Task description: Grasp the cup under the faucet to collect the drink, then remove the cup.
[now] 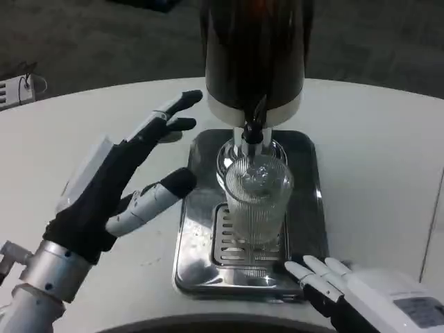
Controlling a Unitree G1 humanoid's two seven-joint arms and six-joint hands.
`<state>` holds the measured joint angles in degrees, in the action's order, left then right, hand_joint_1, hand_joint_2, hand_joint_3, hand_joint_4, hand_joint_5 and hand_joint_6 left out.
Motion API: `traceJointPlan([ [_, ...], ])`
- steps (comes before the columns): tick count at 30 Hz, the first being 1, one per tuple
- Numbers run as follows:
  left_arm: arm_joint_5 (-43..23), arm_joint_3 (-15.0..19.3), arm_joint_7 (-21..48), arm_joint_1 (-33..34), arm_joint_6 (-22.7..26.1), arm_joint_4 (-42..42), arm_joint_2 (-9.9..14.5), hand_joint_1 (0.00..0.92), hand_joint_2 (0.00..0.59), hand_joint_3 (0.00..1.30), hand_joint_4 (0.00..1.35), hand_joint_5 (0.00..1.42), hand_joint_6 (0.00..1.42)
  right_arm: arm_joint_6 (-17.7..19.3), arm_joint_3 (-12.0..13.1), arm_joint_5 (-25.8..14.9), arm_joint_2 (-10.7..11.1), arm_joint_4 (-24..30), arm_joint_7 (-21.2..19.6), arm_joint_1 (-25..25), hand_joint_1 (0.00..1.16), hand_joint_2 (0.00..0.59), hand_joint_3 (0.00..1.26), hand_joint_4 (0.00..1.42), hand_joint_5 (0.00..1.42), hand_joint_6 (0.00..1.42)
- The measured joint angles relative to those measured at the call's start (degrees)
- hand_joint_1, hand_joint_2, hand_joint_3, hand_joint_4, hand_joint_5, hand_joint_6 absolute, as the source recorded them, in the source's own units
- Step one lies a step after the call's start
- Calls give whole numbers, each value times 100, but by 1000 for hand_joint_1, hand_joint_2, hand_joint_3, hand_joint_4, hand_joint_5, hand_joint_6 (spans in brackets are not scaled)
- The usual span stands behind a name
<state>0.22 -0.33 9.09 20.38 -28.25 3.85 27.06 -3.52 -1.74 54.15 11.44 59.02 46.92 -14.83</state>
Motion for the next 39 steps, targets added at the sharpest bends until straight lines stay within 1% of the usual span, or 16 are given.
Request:
traceJointPlan([
  [3, -234, 41, 311, -13, 299, -395, -17, 0, 40, 116, 47, 167, 207, -16, -83, 59, -2, 0, -3, -3, 228, 530, 75, 0, 0, 0],
  [7, -408, 56, 562, -11, 620, -696, -77, 0, 41, 96, 25, 156, 194, -23, -124, 73, -2, 1, -7, -18, 228, 530, 75, 0, 0, 0],
  [12, -416, 62, 698, 75, 912, -929, -160, 0, 46, 93, 14, 145, 192, -24, -144, 76, -3, 3, -22, -96, 228, 530, 75, 0, 0, 0],
  [21, -256, -39, 775, 443, 1305, -1005, -386, 0, 44, 74, 0, 131, 177, -16, -155, 85, -34, 5, -131, -168, 228, 530, 75, 0, 0, 0],
  [25, -198, -64, 817, 585, 1440, -1006, -449, 0, 44, 74, 0, 130, 177, 17, -141, 86, -75, 6, -176, -251, 228, 530, 75, 0, 0, 0],
  [32, -150, -147, 1027, 917, 1731, -1005, -481, 0, 44, 71, 0, 130, 176, 162, -110, 86, -188, 6, -225, -358, 230, 528, 75, 0, 0, 0],
  [39, 34, -301, 1144, 993, 1985, -1005, -491, 0, 44, 67, 0, 124, 175, 307, 0, 79, -255, 6, -232, -396, 237, 524, 75, 0, 0, 0],
])
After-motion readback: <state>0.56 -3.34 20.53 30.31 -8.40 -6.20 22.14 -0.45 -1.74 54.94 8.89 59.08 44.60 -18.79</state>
